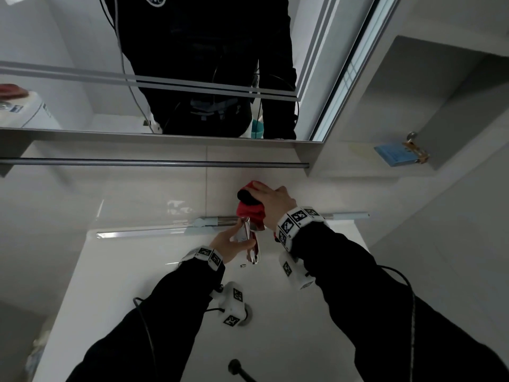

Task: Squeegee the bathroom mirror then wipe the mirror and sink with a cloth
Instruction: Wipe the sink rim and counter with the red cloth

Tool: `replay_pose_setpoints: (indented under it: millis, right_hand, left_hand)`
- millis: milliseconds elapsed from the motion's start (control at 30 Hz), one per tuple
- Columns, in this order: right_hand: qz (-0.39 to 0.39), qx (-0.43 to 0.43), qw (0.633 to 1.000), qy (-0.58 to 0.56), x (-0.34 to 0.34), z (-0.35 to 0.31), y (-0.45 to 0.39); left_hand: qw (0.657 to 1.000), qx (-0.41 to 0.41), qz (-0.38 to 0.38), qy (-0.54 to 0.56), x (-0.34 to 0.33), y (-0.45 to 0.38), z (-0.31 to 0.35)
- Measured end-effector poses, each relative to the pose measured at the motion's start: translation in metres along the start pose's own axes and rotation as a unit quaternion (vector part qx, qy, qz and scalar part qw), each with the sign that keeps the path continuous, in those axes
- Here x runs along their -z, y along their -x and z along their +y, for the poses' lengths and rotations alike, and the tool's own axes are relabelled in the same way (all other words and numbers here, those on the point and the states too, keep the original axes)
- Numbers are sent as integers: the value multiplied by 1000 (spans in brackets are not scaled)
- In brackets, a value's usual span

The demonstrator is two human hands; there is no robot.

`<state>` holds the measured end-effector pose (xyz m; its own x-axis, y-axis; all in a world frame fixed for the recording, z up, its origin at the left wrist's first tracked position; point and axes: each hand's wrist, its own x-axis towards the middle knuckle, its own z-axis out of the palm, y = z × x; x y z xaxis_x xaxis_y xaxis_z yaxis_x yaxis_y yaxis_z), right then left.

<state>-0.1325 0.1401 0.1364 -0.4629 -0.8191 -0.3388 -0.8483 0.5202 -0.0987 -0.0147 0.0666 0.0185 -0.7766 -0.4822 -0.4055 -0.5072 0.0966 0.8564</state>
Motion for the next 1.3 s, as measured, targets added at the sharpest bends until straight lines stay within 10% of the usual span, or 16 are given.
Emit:
replay_pose_setpoints:
  millis: [833, 1100, 1300]
  right_hand:
    - [113, 94, 981, -126, -40, 19, 66]
    - [166, -88, 853, -487, -89, 53, 86]
    - [143, -24, 947, -286, -115, 37, 81]
  left_hand:
    - [994, -18, 79, -75, -9, 34, 8]
    - [993, 68, 84, -55, -4, 35, -19]
    - [992, 81, 82, 55, -2, 35, -14]
